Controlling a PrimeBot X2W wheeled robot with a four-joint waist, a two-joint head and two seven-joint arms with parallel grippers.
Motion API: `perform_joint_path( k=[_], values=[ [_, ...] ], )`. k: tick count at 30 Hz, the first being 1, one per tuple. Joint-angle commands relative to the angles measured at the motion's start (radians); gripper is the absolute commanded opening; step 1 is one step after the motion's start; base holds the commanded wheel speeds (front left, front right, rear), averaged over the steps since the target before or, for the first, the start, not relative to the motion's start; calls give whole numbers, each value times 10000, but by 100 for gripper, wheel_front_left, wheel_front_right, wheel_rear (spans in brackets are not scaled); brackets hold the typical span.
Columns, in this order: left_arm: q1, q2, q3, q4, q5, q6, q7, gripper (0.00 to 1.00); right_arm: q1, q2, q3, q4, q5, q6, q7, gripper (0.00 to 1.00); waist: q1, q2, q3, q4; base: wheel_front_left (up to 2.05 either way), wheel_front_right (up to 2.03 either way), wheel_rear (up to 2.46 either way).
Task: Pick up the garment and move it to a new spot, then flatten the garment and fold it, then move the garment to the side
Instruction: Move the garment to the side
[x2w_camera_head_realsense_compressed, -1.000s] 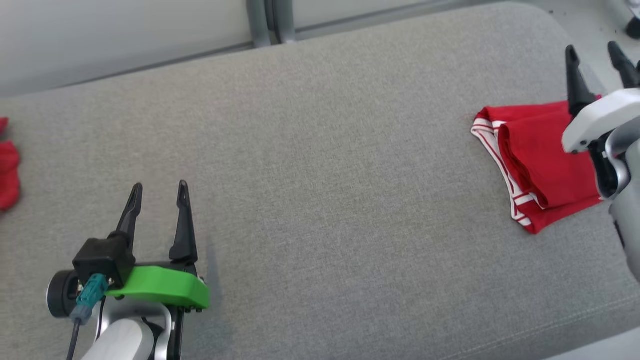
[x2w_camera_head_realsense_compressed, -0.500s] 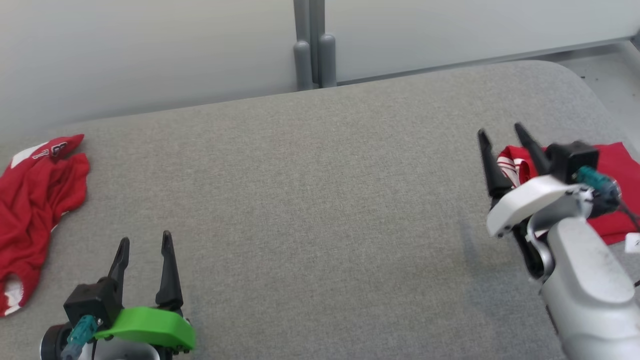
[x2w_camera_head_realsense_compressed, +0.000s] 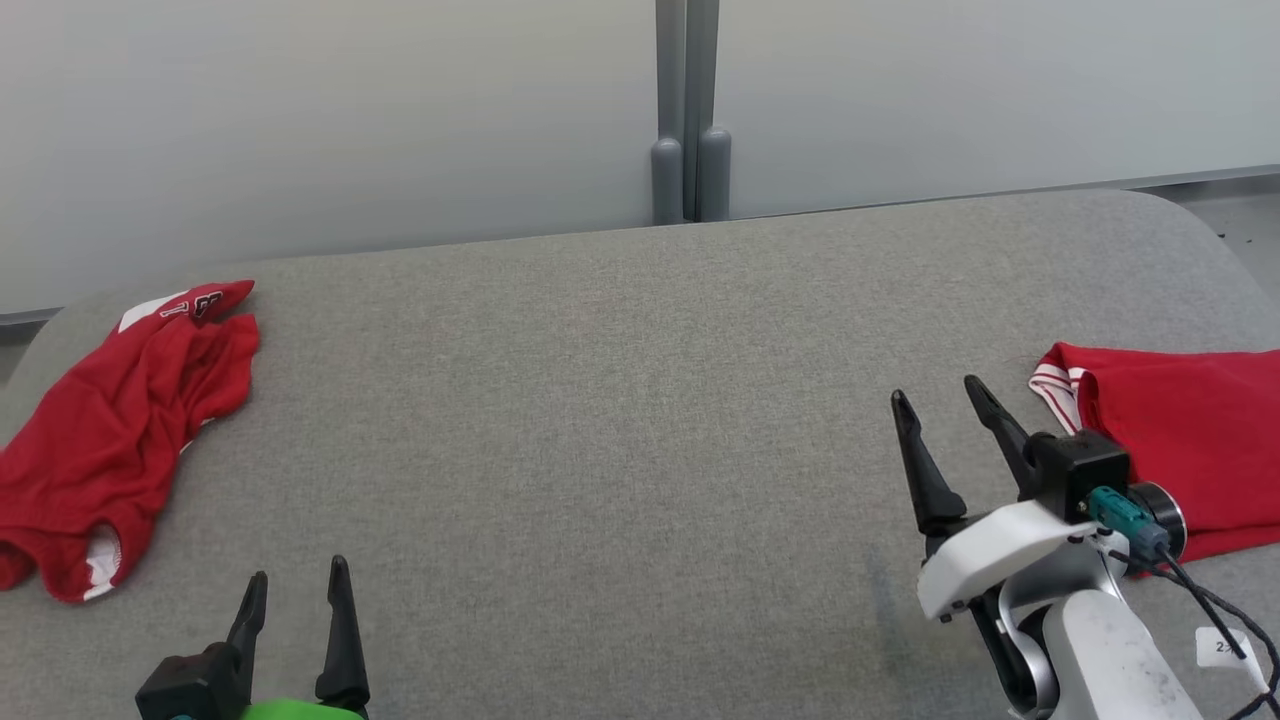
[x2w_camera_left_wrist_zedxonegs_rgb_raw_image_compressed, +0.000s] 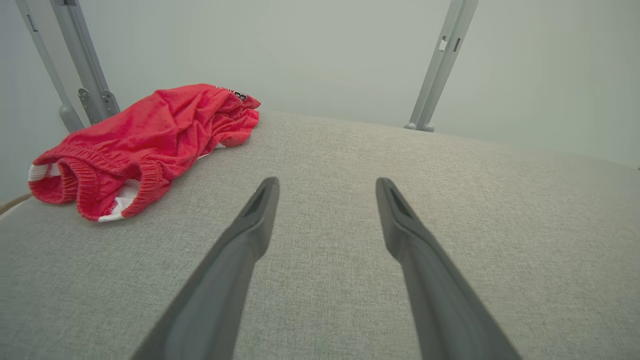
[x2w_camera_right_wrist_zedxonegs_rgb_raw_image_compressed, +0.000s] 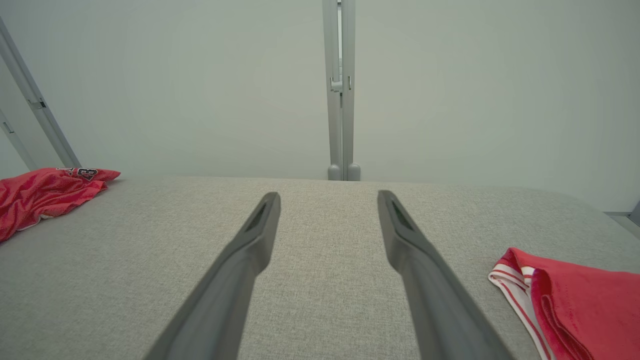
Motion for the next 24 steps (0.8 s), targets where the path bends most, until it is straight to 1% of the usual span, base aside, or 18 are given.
perform_joint_path(
  k=[1,4,7,11,19,24],
  values=[
    [125,-37,87,-21,53,-44,-73,100,216,35,-26,-187,-97,-1,31,100,1,47,-77,87,0,0,0],
    [186,-109,89,-47,192,-75,-86,100,644,76,-55,-624,-224,-3,148,100,1,47,-124,167,0,0,0],
    [122,-237,76,-53,331,-103,-94,100,989,96,-27,-988,105,-1,166,100,1,47,-160,223,0,0,0],
    [-109,-385,20,-1,493,-252,-77,100,1349,97,-196,-1308,410,-1,136,100,1,47,-157,296,0,0,0],
    [-239,-522,127,231,768,-506,-73,100,1603,100,-200,-1562,641,-1,179,100,1,47,-153,238,0,0,0],
    [-198,-599,203,303,876,-551,-73,100,1668,101,-183,-1594,697,-1,211,100,1,47,-162,235,0,0,0]
  ],
)
